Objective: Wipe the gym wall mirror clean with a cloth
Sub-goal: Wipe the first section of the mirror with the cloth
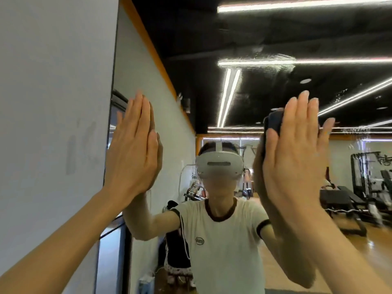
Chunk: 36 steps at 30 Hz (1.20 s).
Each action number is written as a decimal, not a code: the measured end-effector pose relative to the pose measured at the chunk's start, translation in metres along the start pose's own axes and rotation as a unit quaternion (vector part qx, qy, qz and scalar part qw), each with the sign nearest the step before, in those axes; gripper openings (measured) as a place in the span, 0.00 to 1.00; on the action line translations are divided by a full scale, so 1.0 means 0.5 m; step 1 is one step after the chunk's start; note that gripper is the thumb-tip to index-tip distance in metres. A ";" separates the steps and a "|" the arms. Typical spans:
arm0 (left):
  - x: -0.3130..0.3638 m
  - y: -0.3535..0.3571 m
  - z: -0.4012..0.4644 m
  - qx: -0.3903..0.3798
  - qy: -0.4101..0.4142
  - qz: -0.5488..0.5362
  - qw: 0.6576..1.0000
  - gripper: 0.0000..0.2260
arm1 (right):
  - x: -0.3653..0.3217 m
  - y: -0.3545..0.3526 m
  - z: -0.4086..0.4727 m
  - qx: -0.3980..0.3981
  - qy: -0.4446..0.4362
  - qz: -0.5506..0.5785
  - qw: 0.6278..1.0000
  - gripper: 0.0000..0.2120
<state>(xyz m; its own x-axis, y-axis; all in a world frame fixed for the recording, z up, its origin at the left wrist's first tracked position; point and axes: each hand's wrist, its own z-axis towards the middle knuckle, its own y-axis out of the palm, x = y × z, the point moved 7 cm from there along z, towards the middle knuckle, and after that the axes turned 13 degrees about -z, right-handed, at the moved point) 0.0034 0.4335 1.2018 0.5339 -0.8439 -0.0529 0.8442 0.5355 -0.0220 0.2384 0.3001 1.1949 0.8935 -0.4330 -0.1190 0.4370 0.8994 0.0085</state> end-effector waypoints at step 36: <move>0.044 0.014 0.018 0.021 0.010 -0.081 0.996 0.29 | -0.289 0.011 0.163 0.049 -0.230 0.002 0.972 0.24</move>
<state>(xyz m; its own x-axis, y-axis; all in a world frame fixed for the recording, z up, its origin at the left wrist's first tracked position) 0.0216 0.4185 1.2094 0.3901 -0.9180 -0.0718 0.9206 0.3904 0.0102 0.1200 0.3628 1.2929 0.8374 -0.4296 0.3378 0.4203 0.9014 0.1044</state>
